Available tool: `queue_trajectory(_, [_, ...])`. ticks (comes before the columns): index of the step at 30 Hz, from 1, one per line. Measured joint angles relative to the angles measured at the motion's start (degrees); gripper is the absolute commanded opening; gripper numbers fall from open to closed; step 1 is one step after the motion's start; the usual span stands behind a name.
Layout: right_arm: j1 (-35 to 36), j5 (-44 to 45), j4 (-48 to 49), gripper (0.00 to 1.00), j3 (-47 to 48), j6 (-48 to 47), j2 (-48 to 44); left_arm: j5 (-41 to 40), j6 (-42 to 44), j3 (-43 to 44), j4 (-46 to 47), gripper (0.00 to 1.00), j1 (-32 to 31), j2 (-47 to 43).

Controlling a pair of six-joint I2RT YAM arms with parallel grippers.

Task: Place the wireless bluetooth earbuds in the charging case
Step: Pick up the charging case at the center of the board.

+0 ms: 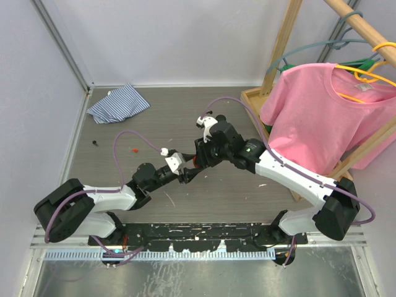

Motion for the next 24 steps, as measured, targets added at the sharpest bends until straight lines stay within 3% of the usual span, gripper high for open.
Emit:
queue_trajectory(4, [0.4, 0.6, -0.4, 0.35, 0.3, 0.0, 0.8, 0.0, 0.0, 0.0, -0.1, 0.46, 0.0, -0.4])
queue_trajectory(11, [0.7, 1.2, -0.9, 0.15, 1.1, -0.7, 0.9, -0.6, 0.3, -0.1, -1.4, 0.66, 0.0, -1.9])
queue_trajectory(18, [0.7, 1.9, -3.1, 0.08, 1.5, -4.1, 0.2, 1.0, 1.9, -0.1, -7.7, 0.74, 0.5, -9.0])
queue_trajectory(24, [0.6, 1.5, -4.6, 0.08, 1.5, -7.0, -2.2, 10.4, -1.0, -0.1, -9.0, 0.74, 6.4, -9.0])
